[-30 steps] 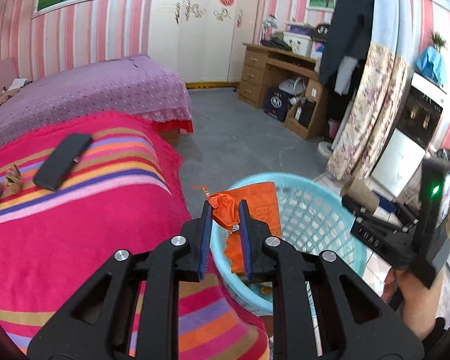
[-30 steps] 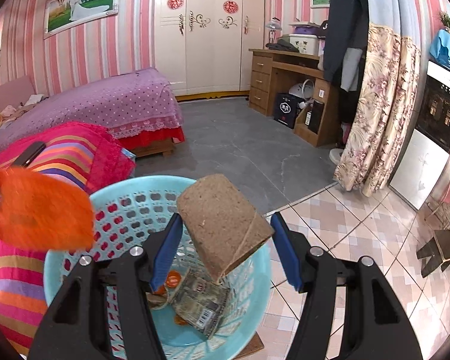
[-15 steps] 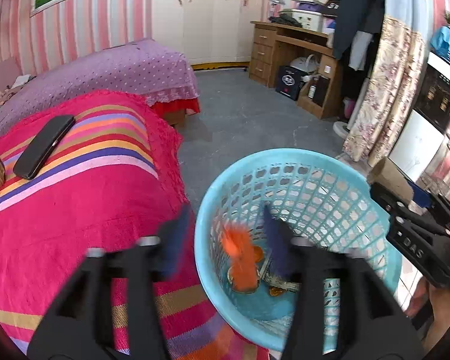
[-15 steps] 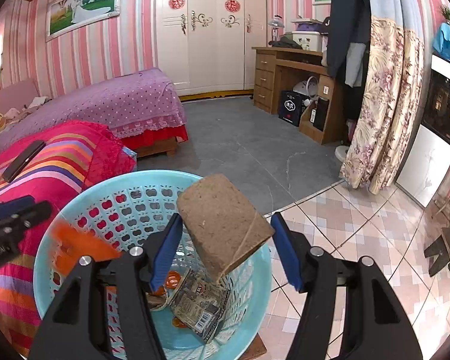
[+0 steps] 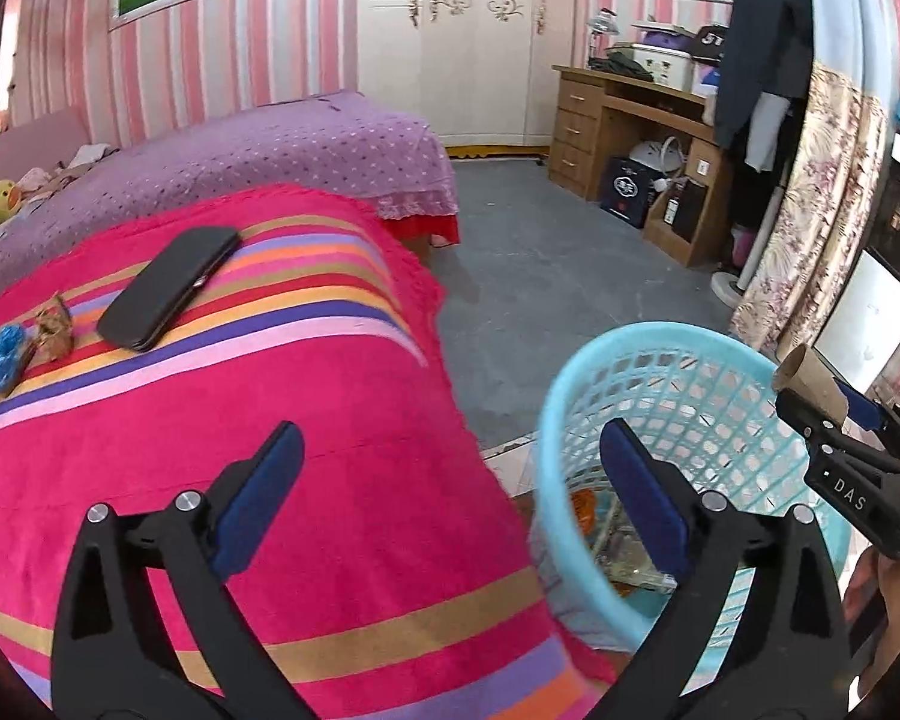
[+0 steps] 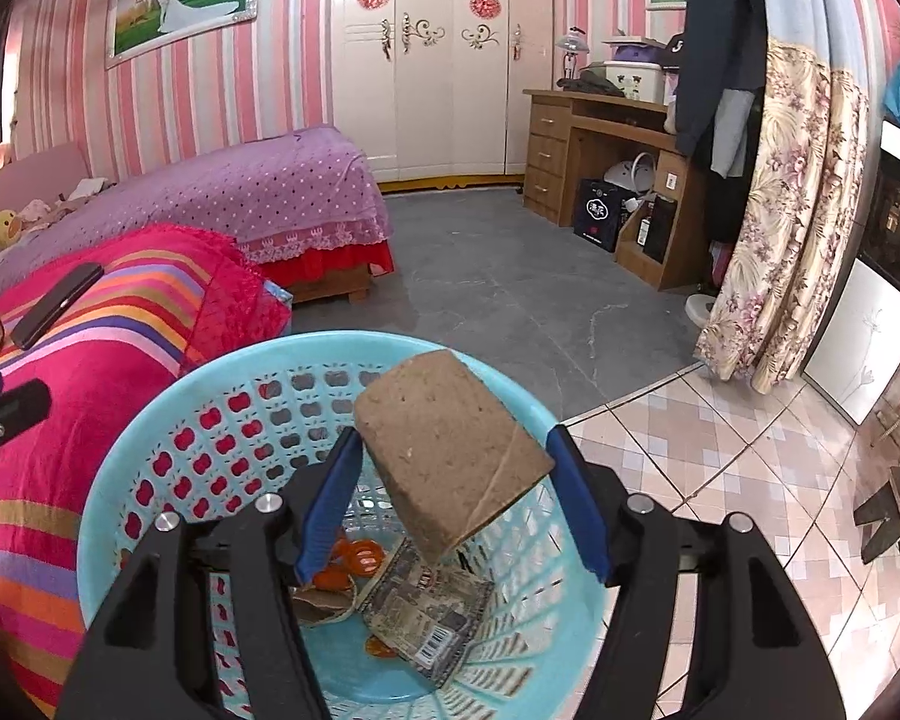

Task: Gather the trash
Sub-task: 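Carry the mesh bag and cardboard over the blue basket and open both tools, then move both open tools back over the bed toward the blue plastic bag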

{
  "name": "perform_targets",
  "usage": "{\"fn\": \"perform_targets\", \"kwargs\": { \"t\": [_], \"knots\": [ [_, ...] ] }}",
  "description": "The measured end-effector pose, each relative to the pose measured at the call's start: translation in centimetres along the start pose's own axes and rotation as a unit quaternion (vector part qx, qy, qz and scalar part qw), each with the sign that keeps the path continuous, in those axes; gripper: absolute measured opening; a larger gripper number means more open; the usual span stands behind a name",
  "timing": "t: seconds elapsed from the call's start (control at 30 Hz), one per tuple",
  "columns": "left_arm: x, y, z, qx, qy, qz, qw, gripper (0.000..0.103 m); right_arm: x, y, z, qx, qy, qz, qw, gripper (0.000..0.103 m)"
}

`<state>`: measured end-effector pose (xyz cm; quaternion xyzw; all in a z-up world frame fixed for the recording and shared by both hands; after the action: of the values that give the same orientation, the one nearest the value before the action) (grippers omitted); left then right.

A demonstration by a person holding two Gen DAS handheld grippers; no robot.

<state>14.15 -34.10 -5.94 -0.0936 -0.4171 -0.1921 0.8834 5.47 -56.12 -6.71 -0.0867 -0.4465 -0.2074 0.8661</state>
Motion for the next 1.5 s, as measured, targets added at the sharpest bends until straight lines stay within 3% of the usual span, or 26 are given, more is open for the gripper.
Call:
{"fn": "perform_targets", "kwargs": {
  "t": [0.03, 0.1, 0.27, 0.53, 0.87, 1.5],
  "knots": [
    [0.0, 0.5, 0.1, 0.002, 0.000, 0.005, 1.0000, 0.096, 0.0, 0.3, -0.1, 0.000, 0.001, 0.001, 1.000, 0.070],
    [0.0, 1.6, 0.5, 0.005, -0.002, 0.013, 0.9999, 0.096, 0.1, 0.8, 0.1, -0.004, -0.003, 0.005, 1.000, 0.087],
    [-0.1, 4.2, 1.8, 0.019, -0.010, 0.022, 0.9995, 0.097, 0.7, 2.3, 0.9, -0.018, -0.008, 0.013, 1.000, 0.096],
    [-0.3, 9.2, 4.0, 0.041, -0.021, 0.037, 0.9982, 0.097, 1.7, 5.5, 2.2, -0.016, -0.020, 0.004, 1.000, 0.098],
    [-0.7, 16.3, 7.0, 0.067, -0.035, 0.049, 0.9959, 0.097, 2.2, 13.6, 2.9, 0.024, -0.026, 0.049, 0.998, 0.098],
    [-1.8, 28.8, 6.7, 0.111, -0.021, 0.097, 0.9888, 0.097, 2.4, 24.2, 2.4, 0.066, -0.021, 0.061, 0.996, 0.098]
  ]
}}
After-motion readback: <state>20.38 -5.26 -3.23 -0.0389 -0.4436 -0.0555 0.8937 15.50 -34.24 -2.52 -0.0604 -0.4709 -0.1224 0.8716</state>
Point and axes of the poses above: each gripper's, at about its wrist camera, not at the fingertips, and z roughly against the way its jaws point, y to its left, x to its top, the point moved 2 cm from there along -z, roughly the way its jaws point, and after that the axes turned 2 degrees about -z, right-handed, at the moved point
